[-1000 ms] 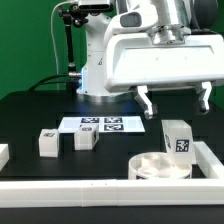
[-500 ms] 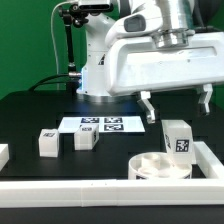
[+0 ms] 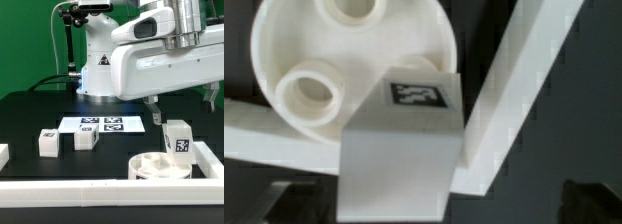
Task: Assemble stool
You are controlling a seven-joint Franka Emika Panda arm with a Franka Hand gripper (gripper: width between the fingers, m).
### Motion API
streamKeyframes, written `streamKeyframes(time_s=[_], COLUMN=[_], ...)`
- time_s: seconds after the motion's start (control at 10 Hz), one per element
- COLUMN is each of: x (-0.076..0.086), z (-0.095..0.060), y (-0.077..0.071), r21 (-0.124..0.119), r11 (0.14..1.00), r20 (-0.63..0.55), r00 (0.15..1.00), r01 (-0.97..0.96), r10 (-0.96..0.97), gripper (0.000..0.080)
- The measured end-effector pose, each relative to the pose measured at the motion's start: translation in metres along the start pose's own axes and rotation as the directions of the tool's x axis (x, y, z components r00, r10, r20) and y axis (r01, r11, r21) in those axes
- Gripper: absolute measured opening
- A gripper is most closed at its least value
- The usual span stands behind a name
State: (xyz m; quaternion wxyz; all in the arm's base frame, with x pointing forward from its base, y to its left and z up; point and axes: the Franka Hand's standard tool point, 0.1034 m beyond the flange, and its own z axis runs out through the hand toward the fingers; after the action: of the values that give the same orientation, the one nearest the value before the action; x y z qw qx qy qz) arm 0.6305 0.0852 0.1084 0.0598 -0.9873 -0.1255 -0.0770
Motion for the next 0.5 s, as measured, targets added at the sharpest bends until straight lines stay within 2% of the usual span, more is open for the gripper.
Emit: streamKeyframes(time_s=[0.3, 0.5], x=[0.002, 0.006], z=[0.003, 0.003], y=[0.003, 0.012], r21=[-0.007, -0.051], r11=[0.998, 0.936], r20=[-0.016, -0.030], r00=[0.998, 0.936], r01=[0.056, 0.349], r10=[-0.056, -0.350], gripper=[0.0649, 0.0649])
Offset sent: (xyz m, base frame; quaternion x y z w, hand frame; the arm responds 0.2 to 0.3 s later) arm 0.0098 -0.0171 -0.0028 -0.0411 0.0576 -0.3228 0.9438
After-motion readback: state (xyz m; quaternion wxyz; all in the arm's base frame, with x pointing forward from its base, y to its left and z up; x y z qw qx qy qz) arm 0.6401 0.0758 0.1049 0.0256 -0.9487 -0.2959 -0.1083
